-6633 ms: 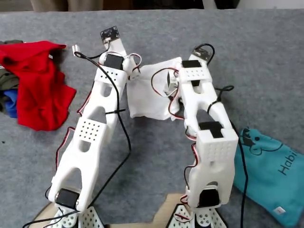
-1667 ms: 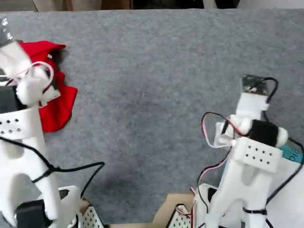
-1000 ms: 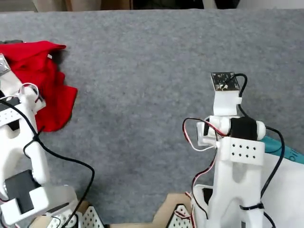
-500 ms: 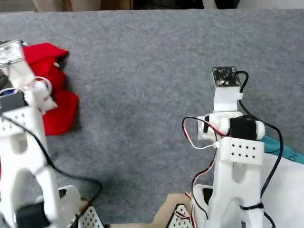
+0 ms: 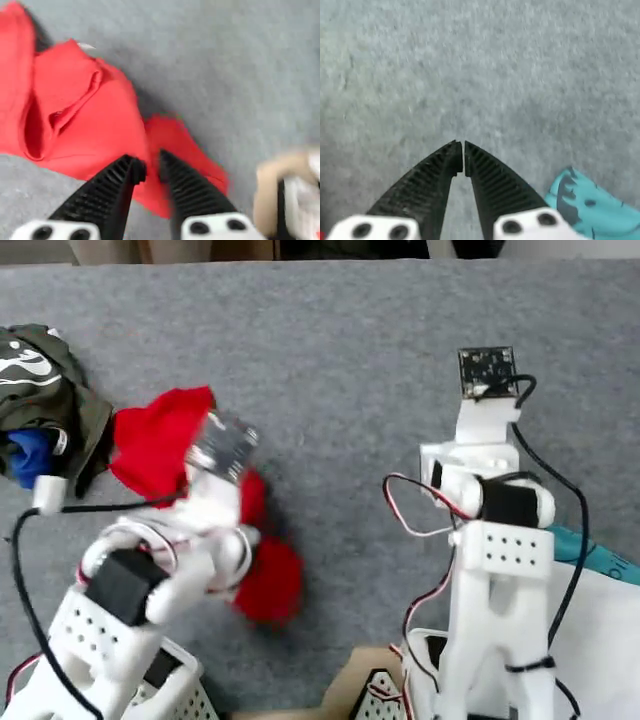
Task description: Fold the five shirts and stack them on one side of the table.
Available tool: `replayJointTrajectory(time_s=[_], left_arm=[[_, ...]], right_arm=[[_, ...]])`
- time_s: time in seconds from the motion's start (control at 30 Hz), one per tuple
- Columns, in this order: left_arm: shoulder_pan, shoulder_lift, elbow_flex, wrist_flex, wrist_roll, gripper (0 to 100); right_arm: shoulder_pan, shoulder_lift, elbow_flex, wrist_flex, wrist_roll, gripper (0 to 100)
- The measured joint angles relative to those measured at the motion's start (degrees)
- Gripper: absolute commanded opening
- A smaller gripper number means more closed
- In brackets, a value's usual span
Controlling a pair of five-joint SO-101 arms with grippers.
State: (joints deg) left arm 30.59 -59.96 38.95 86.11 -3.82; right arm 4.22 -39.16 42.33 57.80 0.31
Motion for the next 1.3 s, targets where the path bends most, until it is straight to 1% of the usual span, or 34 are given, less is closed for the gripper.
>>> replayJointTrajectory(time_s=[0.07, 0.13, 0.23, 0.3, 0.4, 0.57, 0.67, 0.77, 0.87, 1.0, 1.1, 1.23, 1.27, 1.3], left_arm=[[1.32, -0.62, -1.05, 2.73, -0.09, 25], [-0.18, -0.79, -3.60, 5.45, 0.70, 26], [-6.86, -0.97, -8.18, 7.74, 2.46, 26], [-13.19, -0.97, -11.34, 8.44, 2.55, 26], [-25.05, -0.97, -15.30, 8.88, 1.76, 26], [-46.51, -0.97, -16.00, 8.62, -1.14, 26], [-56.35, -1.49, -11.96, 5.89, -1.49, 26], [-63.82, -1.05, -7.56, 3.52, -1.58, 26], [-69.63, -1.14, -4.75, 2.55, -1.58, 26], [-74.99, -1.14, -3.25, 2.20, -1.58, 26], [-77.54, -1.14, -3.25, 2.20, -1.58, 26], [-79.65, -1.14, -1.23, 2.02, -1.58, 26], [-80.09, -1.14, -0.44, 2.02, -1.67, 26], [-80.44, -1.14, 0.44, 2.02, -1.67, 26]], right_arm=[[-1.76, 3.08, 0.00, -1.05, 0.00, 9.9], [-4.48, 6.68, 0.00, -1.49, 0.00, 18.8], [-9.76, 12.13, -0.09, -1.76, 0.00, 28.2], [-13.71, 15.21, -1.32, -1.76, 0.00, 29.8], [-19.25, 19.96, -6.24, -1.76, 0.00, 28.5], [-29.98, 30.07, -17.85, 0.79, 0.00, 28.1], [-36.57, 37.98, -26.11, 4.57, 0.09, 28.1], [-42.02, 47.21, -35.34, 8.88, 0.09, 28.1], [-45.89, 57.05, -45.63, 12.92, 0.09, 28.1], [-48.97, 70.59, -60.40, 17.58, 0.09, 25.7], [-49.32, 81.23, -71.56, 20.48, 0.09, 18.2], [-49.23, 94.86, -87.82, 25.67, 0.09, 0.8], [-49.05, 97.67, -92.31, 27.34, 0.09, 0.4], [-48.97, 100.40, -96.97, 29.10, 0.09, 2.0]])
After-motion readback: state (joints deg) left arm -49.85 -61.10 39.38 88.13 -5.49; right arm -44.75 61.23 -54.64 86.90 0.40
